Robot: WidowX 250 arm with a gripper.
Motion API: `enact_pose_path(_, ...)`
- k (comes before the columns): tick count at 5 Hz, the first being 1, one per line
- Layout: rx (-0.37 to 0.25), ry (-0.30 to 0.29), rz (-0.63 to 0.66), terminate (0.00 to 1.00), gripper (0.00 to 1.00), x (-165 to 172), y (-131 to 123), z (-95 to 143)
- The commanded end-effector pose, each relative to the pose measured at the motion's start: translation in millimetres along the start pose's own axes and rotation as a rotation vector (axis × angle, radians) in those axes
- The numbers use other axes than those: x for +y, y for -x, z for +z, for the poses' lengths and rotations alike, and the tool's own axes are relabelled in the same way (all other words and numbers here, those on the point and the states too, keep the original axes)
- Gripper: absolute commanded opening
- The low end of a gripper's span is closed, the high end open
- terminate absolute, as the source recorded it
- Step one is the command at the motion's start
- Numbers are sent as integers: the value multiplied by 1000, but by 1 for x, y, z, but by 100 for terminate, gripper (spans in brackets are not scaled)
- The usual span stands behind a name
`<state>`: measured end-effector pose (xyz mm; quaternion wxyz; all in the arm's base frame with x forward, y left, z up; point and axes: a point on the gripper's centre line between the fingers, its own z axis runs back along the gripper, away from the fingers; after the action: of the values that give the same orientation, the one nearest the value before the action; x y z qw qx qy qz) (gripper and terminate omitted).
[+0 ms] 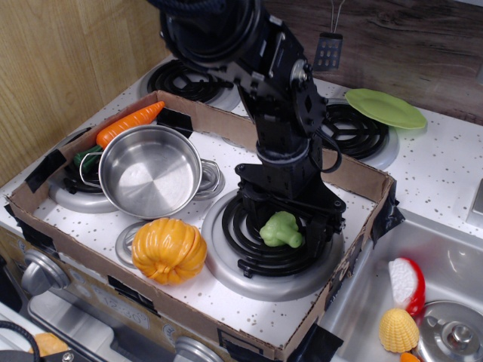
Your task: Put broccoli in pot
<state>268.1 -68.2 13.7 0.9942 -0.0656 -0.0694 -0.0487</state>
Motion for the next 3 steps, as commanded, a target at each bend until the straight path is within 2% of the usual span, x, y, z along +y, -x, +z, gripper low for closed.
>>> enact_pose_path(1,-29,4,-6,0,0,-3,-7,3)
enact_pose_path(2,-54,12,-22,0,0,-3,-5,8)
enact_pose_path(3,-92,19,-55,0,0,-4,-4,31)
